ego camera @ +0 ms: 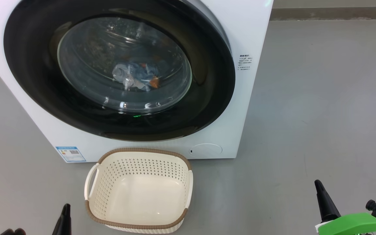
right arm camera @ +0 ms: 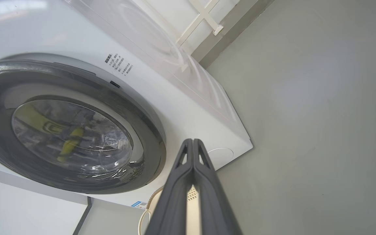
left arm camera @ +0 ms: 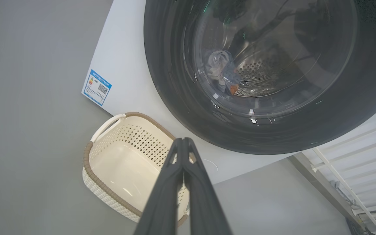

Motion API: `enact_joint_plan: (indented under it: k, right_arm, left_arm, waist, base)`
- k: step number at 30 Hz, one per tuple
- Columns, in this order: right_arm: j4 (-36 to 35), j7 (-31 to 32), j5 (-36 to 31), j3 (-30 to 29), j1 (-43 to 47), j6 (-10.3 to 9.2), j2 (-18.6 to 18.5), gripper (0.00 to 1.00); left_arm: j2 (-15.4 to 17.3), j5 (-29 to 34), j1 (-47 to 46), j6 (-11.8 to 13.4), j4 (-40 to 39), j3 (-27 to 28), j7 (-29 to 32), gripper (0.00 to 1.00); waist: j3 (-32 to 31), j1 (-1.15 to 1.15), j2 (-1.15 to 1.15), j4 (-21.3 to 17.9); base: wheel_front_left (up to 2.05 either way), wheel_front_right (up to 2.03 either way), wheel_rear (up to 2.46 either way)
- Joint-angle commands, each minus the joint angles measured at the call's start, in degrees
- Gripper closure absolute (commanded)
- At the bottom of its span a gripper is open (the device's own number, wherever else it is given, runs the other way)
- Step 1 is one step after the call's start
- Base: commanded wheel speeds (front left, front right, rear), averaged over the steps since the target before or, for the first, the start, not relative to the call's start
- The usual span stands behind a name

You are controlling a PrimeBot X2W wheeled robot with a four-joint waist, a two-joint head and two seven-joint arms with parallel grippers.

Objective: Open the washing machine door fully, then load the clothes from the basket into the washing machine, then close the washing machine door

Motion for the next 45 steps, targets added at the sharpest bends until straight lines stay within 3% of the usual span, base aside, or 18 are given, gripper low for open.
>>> enact_joint_plan:
  k: [1,45]
  right_arm:
    - [-1.7,0.4,1.6,0.2,-2.1,0.05,-0.3,1.0]
    - [-4.1,7.9,25.1,-2.6,-3.1,0.07,1.7,1.0]
  left_arm:
    - [0.6,-1.5,-2.9,0.0,-1.2,1.4,0.3,1.0]
    - [-1.3,-26.9,-6.1,-0.1,-1.2,4.5,7.8,1.0]
  waist:
    - [0.0,0.0,0.0,0.0]
    - [-1.0,0.0,0.0,1.2]
  base:
    - [0.0,0.0,0.0]
    - [0.0,0.0,0.0]
